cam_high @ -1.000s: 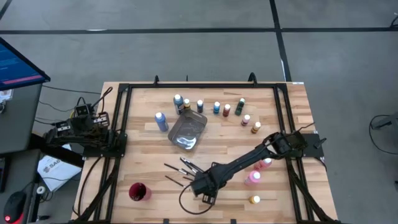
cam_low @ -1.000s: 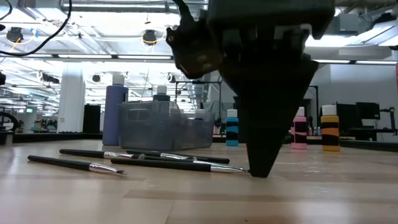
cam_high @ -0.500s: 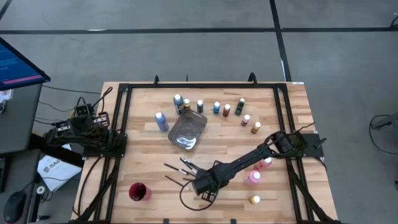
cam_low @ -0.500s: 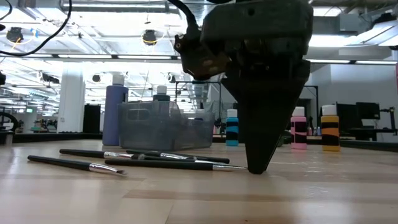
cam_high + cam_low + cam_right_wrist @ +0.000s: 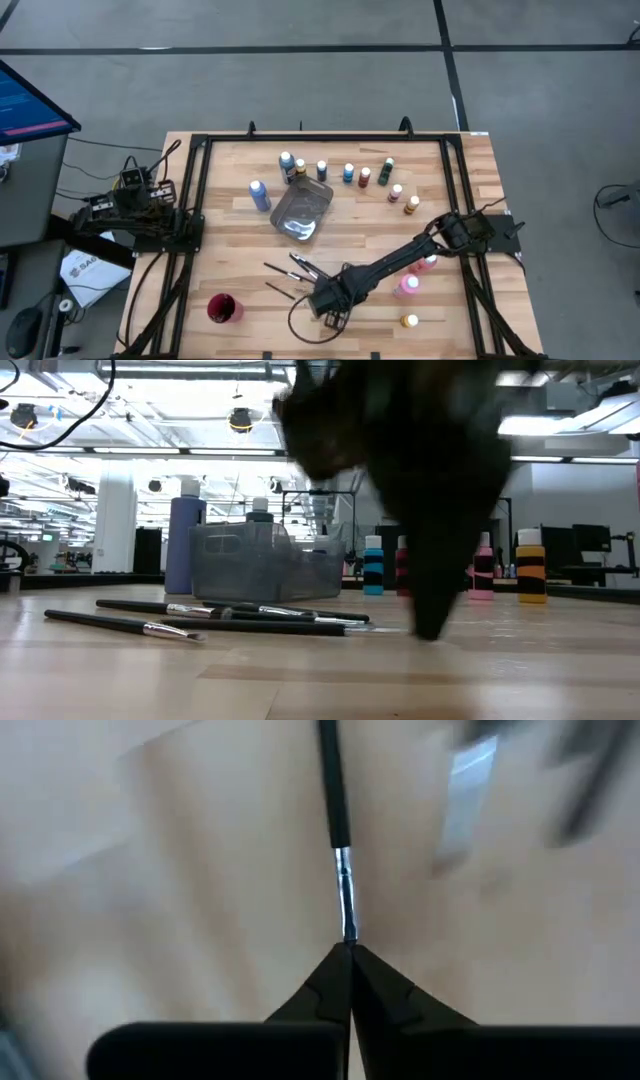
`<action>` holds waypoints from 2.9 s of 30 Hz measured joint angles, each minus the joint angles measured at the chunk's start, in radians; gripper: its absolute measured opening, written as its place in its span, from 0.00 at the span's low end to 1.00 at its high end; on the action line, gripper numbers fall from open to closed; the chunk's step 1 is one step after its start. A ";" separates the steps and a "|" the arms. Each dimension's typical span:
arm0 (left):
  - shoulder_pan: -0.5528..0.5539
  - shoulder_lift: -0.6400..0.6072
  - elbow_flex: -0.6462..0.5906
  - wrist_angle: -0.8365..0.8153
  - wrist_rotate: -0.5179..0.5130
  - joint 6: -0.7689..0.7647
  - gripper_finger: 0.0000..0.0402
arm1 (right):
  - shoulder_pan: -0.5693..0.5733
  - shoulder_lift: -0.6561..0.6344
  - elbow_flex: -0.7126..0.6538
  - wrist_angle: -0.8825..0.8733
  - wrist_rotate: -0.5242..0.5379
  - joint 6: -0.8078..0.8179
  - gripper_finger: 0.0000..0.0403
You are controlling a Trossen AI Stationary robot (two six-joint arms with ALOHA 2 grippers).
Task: Pick & Place Paint Supplies
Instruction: Put the silver paintbrush into the red cup
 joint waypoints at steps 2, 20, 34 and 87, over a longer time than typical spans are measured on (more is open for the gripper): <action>0.000 0.000 0.000 0.000 0.001 0.000 0.01 | 0.003 -0.026 0.017 -0.003 -0.057 0.000 0.00; 0.000 0.000 0.000 0.000 0.000 0.000 0.01 | -0.097 -0.069 0.193 0.613 -0.542 0.683 0.00; 0.000 0.000 0.000 0.000 0.000 0.000 0.01 | -0.145 -0.070 0.194 0.984 -0.420 1.219 0.00; 0.000 0.000 0.000 -0.007 0.001 0.000 0.01 | -0.138 0.291 0.479 1.155 -0.172 1.579 0.00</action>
